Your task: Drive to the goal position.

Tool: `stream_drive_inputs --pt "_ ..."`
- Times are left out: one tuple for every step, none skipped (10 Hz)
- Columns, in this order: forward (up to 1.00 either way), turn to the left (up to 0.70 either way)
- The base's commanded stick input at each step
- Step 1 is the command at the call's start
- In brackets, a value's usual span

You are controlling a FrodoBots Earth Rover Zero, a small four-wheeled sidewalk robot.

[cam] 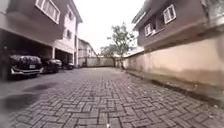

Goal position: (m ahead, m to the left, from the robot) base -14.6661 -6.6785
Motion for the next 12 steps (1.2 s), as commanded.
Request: stream_drive_inputs --pt "0.06 0.01" --pt "0.06 0.01" --pt "0.06 0.01" --pt "0.06 0.01" --pt "0.06 0.01" --pt "0.06 0.01" --pt "0.06 0.01" --pt "0.06 0.01" --pt "0.06 0.01" --pt "0.06 0.01" --pt "0.06 0.01" --pt "0.06 0.01"
